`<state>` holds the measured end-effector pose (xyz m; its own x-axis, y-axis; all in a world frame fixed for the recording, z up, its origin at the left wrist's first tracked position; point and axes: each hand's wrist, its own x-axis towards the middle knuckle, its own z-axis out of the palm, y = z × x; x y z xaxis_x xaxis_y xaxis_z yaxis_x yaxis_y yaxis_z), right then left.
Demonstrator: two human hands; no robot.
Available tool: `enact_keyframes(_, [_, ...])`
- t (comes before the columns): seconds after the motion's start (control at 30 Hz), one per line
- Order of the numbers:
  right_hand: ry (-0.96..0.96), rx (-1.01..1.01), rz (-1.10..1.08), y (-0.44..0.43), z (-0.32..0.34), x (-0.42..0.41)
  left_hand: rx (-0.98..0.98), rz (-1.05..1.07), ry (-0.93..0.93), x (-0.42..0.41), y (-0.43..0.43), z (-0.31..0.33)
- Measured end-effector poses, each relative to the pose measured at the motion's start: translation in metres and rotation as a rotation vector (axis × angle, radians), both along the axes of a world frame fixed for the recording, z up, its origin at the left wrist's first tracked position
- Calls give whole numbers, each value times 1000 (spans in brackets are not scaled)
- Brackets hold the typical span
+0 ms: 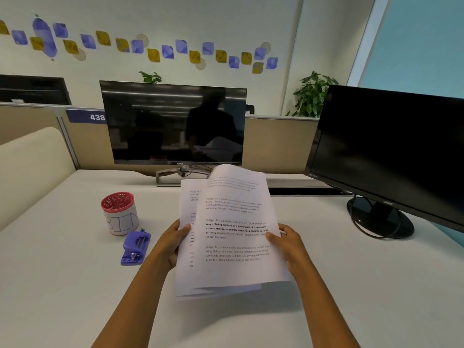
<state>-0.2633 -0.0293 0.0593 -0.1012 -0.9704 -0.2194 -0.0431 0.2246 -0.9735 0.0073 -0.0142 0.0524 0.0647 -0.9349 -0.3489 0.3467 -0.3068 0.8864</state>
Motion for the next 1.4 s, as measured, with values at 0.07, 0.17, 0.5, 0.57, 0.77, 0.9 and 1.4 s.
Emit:
enact_keyframes(0.07, [70,-16,15,1,-4,2,-12,-16,18,-1,2,0])
enact_keyframes(0.17, [107,-50,57,2,-5,5,-33,-48,26,-3,2,-2])
enact_keyframes(0.5, [-135,32,67,0,-16,6,-13,-103,136,-4,-3,-4])
enact_keyframes(0.57, [-175,69,133,1,-20,7,22,-116,164,-3,-4,-6])
enact_keyframes(0.77, [-165,85,-2,5,-26,16,79,-62,63,-5,-4,-11])
enact_keyframes(0.9, [104,186,4,4,-37,20,233,74,-238,-16,0,-13])
enact_keyframes(1.4, [256,-181,0,15,-14,27,-159,128,-572,-39,14,1])
